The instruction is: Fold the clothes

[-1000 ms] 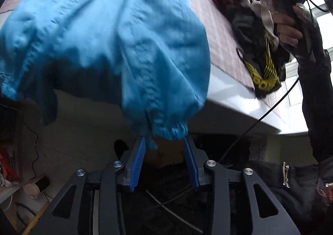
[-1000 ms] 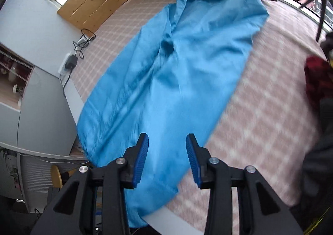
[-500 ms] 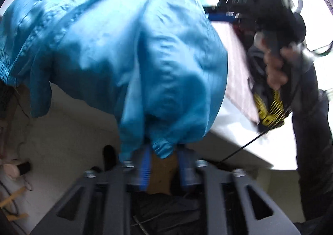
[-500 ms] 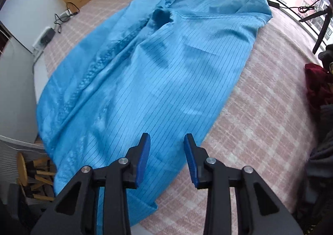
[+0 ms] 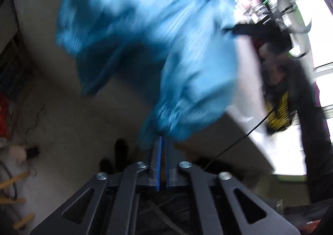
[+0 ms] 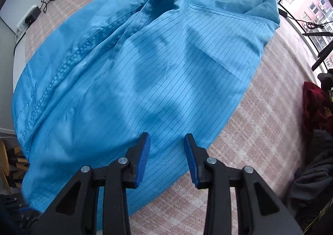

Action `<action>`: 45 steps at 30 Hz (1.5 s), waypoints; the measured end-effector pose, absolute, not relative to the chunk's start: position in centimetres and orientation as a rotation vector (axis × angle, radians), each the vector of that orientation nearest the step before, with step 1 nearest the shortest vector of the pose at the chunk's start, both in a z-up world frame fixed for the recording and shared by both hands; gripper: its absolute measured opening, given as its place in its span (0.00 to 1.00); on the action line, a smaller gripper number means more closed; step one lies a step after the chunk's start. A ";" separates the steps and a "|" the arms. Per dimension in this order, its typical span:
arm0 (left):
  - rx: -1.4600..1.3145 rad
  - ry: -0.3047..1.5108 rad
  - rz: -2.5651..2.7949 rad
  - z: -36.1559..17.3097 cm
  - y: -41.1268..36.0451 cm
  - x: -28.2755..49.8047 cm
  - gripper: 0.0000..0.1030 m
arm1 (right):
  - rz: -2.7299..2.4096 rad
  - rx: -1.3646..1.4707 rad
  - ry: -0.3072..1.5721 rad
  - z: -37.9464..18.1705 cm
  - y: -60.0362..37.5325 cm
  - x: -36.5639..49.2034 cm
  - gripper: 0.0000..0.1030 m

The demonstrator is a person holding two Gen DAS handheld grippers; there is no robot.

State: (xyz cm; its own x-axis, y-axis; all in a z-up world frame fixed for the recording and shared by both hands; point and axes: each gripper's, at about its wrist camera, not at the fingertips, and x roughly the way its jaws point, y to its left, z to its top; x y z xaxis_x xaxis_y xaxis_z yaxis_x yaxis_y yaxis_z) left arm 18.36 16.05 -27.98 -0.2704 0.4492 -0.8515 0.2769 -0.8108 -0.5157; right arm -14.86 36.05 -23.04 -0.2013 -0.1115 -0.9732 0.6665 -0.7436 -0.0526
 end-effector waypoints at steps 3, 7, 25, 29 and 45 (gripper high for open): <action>-1.854 -0.890 2.221 -28.6 16.0 18.6 0.00 | -1.983 1.569 0.695 -22.8 36.2 -14.9 0.34; -1.695 -0.779 2.345 -25.4 17.3 17.0 0.01 | -2.030 1.469 0.627 -19.8 36.8 -14.1 0.34; -1.712 -0.607 2.497 -24.6 13.5 12.8 0.01 | -1.935 1.383 0.450 -21.2 31.9 -12.7 0.35; -1.741 -0.630 2.599 -23.0 8.0 14.1 0.02 | -1.932 1.360 0.288 -20.0 34.2 -10.2 0.35; -1.601 -0.265 2.304 -25.3 9.8 6.6 0.12 | -2.185 1.441 0.102 -18.0 32.9 0.1 0.35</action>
State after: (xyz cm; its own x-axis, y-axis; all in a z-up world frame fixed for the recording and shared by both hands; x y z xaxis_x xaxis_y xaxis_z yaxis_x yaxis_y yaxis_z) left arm 6.60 9.76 -25.35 -0.3195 0.3636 -0.8750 -0.1559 -0.9310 -0.3299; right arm 0.06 32.91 -18.02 -0.3019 -0.3764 -0.8759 0.4560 -0.8638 0.2141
